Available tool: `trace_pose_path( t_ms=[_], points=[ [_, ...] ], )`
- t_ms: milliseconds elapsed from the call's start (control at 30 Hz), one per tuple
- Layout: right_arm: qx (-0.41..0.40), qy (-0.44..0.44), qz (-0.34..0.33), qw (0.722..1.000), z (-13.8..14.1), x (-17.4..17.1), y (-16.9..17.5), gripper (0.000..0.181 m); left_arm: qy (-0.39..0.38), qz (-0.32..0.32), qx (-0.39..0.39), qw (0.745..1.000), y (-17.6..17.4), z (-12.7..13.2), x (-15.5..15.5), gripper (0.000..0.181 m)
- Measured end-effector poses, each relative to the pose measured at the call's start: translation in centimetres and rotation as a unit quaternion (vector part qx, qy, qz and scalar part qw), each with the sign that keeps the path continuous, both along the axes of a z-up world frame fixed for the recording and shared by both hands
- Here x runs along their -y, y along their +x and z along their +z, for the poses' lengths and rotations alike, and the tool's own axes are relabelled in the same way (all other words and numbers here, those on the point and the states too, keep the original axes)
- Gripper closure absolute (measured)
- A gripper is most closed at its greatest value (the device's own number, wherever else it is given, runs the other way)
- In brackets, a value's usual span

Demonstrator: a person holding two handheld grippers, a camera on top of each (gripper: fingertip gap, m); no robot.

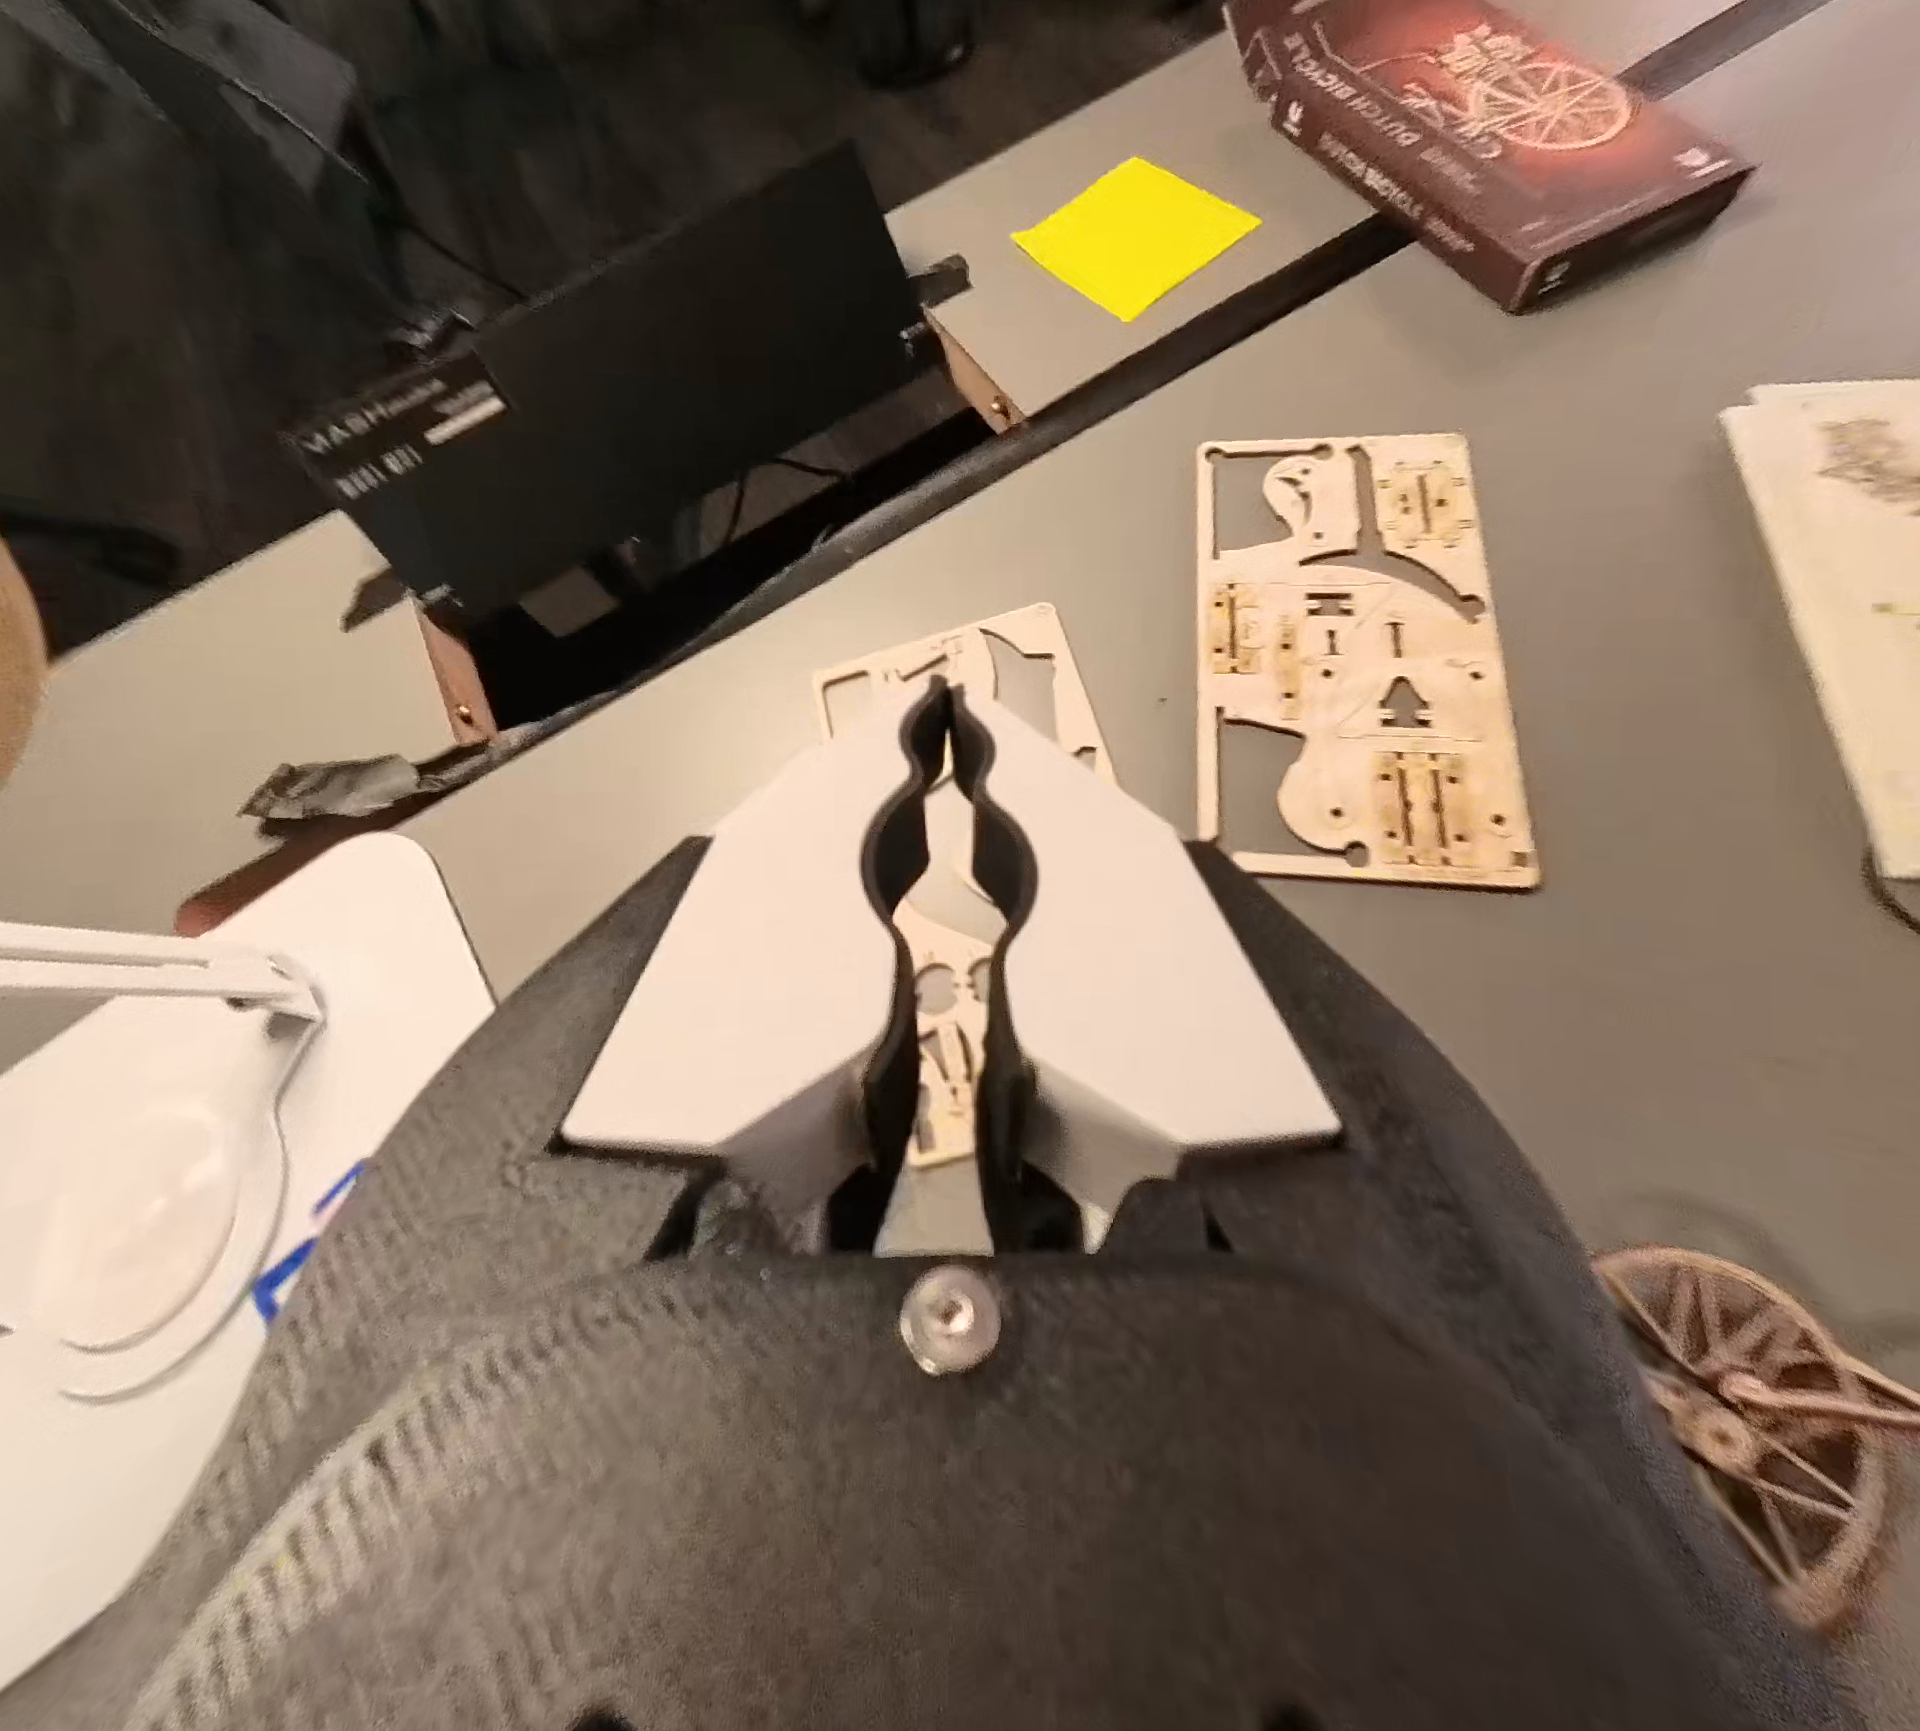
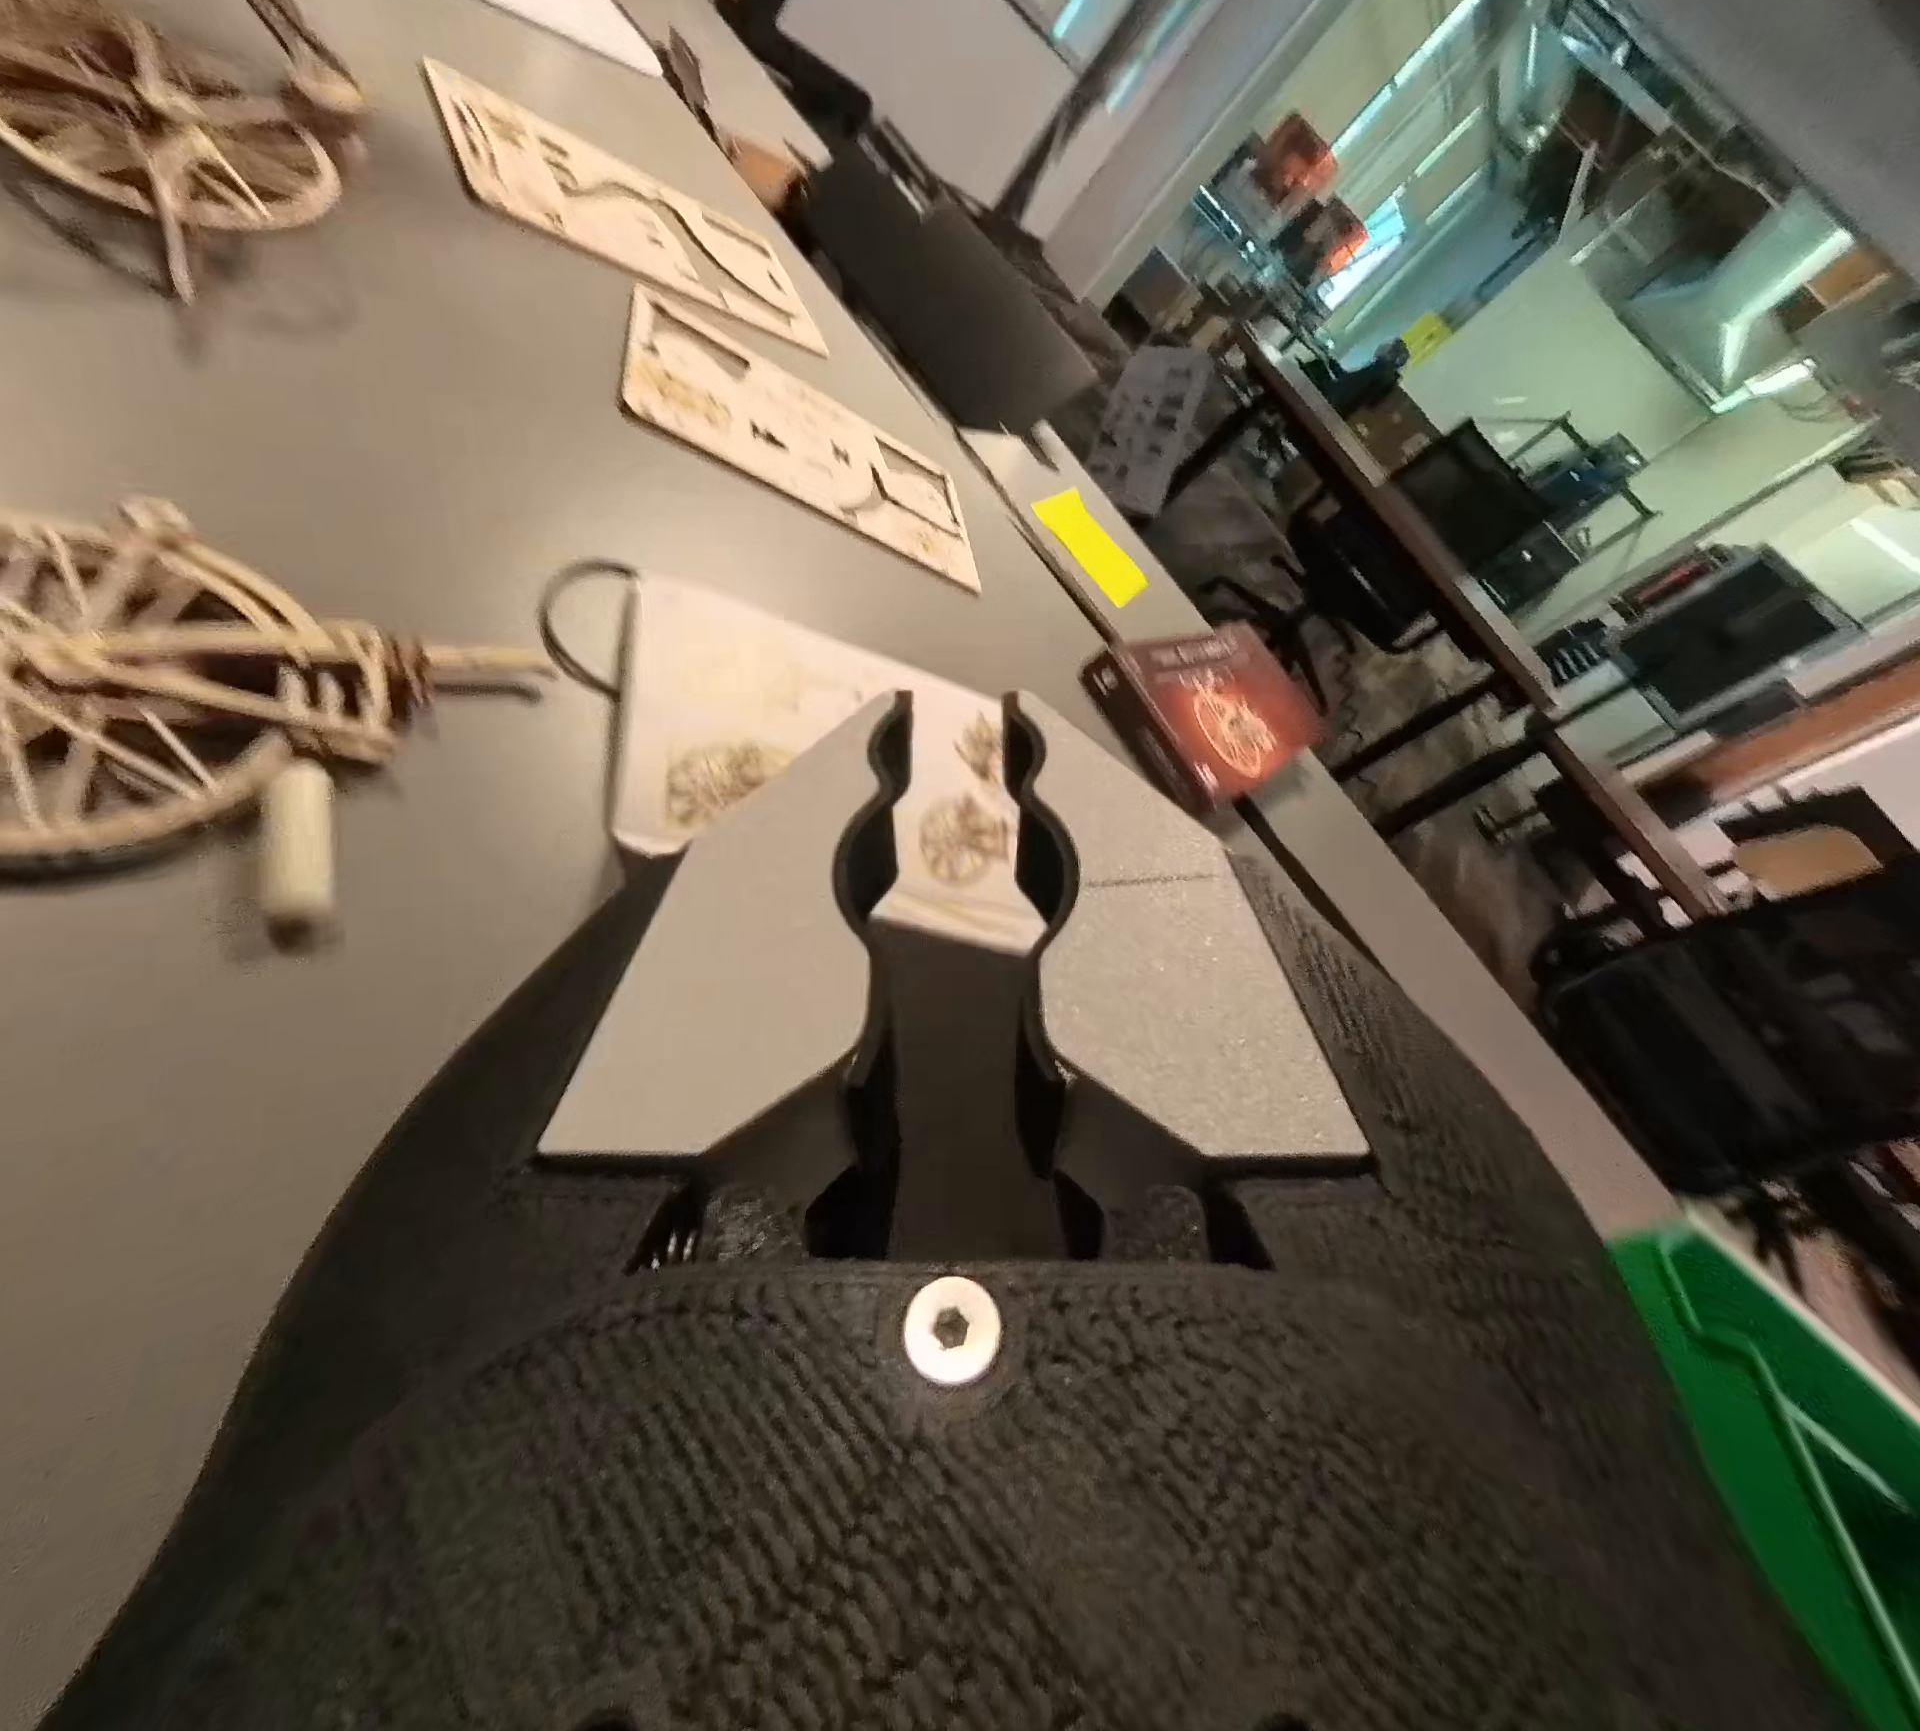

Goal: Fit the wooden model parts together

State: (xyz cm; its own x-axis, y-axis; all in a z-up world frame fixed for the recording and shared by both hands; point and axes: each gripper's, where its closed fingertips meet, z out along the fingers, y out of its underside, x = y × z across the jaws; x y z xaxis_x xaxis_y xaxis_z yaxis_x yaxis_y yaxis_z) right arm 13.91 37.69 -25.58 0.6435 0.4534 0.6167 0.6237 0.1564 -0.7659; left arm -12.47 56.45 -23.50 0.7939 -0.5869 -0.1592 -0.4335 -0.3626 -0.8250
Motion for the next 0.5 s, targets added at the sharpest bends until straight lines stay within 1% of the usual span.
trace_pose_path(
  t_ms=[33,67,100,167,200,233,300,333,400,500],
  points=[
    [-0.004,0.001,0.013,1.000,0.5,0.1,-1.4,0.164,-0.021,0.001,0.008,1.000,-0.1,-0.3,0.2,0.181],
    [-0.008,-0.002,0.029,1.000,0.9,0.3,-2.9,0.161,-0.049,0.009,0.013,0.999,-0.5,-1.2,0.1,0.181],
    [-0.012,-0.008,0.047,0.999,1.3,0.6,-4.5,0.159,-0.081,0.020,0.019,0.996,-0.9,-2.4,-0.1,0.177],
    [-0.018,-0.005,0.084,0.996,2.2,1.2,-7.5,0.158,-0.158,0.038,0.039,0.986,-1.5,-5.4,-0.5,0.162],
    [-0.015,0.003,0.095,0.995,2.7,1.4,-8.6,0.159,-0.187,0.044,0.052,0.980,-1.5,-6.5,-0.9,0.159],
    [-0.010,0.014,0.101,0.995,3.2,1.5,-9.5,0.159,-0.208,0.052,0.052,0.975,-1.7,-7.5,-1.6,0.159],
    [-0.015,0.034,0.110,0.993,4.2,1.6,-10.7,0.161,-0.258,0.072,0.022,0.963,-2.4,-9.4,-2.7,0.156],
    [-0.027,0.042,0.113,0.992,4.7,1.7,-11.1,0.161,-0.274,0.079,0.005,0.959,-2.7,-10.0,-3.2,0.156],
    [-0.057,0.049,0.115,0.991,5.5,1.6,-11.5,0.161,-0.298,0.083,-0.021,0.951,-3.0,-10.7,-3.7,0.156],
    [-0.085,0.045,0.115,0.989,5.4,1.4,-11.2,0.161,-0.316,0.079,-0.053,0.944,-2.9,-11.1,-3.7,0.156]
  ],
)
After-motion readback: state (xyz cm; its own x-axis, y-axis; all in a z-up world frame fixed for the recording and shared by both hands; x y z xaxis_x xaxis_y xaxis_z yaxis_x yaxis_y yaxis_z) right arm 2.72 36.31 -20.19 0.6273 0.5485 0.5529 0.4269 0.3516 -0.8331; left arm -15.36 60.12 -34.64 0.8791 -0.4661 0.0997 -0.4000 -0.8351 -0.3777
